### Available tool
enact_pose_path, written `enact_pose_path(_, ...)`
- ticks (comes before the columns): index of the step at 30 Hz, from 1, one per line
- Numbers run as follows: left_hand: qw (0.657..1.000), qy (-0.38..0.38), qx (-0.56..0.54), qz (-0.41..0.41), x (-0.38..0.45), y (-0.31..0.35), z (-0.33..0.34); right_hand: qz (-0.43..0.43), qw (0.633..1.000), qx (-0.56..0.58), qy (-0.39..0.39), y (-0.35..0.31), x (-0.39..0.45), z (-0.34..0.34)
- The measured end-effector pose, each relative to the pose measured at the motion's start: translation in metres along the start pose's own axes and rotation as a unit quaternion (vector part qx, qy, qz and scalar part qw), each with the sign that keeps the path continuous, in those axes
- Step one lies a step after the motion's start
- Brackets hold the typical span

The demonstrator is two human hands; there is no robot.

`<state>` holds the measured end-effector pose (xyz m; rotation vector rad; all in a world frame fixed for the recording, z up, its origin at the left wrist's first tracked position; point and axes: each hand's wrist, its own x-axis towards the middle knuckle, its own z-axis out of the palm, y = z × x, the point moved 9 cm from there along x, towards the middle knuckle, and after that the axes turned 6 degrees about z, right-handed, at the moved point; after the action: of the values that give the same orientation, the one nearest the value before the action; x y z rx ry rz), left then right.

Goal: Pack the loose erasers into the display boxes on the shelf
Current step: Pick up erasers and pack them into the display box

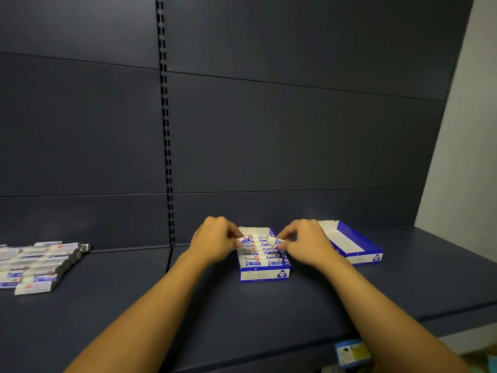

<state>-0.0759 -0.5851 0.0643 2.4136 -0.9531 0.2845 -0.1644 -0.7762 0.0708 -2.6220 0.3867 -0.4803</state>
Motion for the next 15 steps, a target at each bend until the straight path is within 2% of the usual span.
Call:
enact_pose_path(6,0.999,0.033,-0.009,-0.008,0.009,-0.006,0.009,-0.046,0.996,0.078,-0.008,0.012,0.027,0.019)
enact_pose_path(10,1.000,0.012,-0.018,-0.007,0.014,-0.004,0.020,-0.082,0.987,0.129,-0.045,0.013,0.039,0.033)
enact_pose_path(15,1.000,0.004,-0.026,0.007,0.015,0.000,0.026,-0.093,0.979,0.174,-0.041,0.021,0.042,0.043)
